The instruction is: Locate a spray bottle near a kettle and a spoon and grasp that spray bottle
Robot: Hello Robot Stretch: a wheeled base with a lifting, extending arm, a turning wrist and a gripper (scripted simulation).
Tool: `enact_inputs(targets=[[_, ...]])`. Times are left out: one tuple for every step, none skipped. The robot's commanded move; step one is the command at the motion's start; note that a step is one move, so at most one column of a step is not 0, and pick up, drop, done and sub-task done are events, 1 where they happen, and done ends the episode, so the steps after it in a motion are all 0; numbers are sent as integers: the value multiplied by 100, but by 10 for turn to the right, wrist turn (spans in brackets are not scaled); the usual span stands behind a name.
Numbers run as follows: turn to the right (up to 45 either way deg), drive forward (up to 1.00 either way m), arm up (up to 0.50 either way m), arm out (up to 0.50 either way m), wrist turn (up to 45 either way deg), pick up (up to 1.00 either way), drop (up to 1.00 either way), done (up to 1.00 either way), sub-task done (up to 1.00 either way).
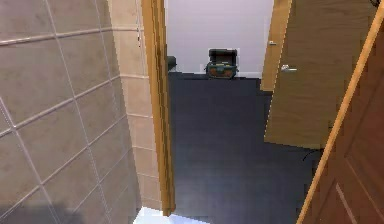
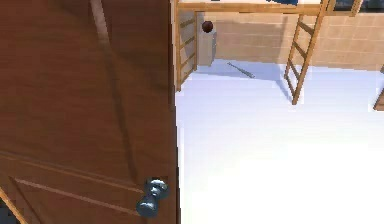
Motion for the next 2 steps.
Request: enact_inputs(targets=[[150, 0, 0, 0, 0, 0, 0, 0, 0], [0, 100, 0, 0, 0, 0, 0, 0, 0]])
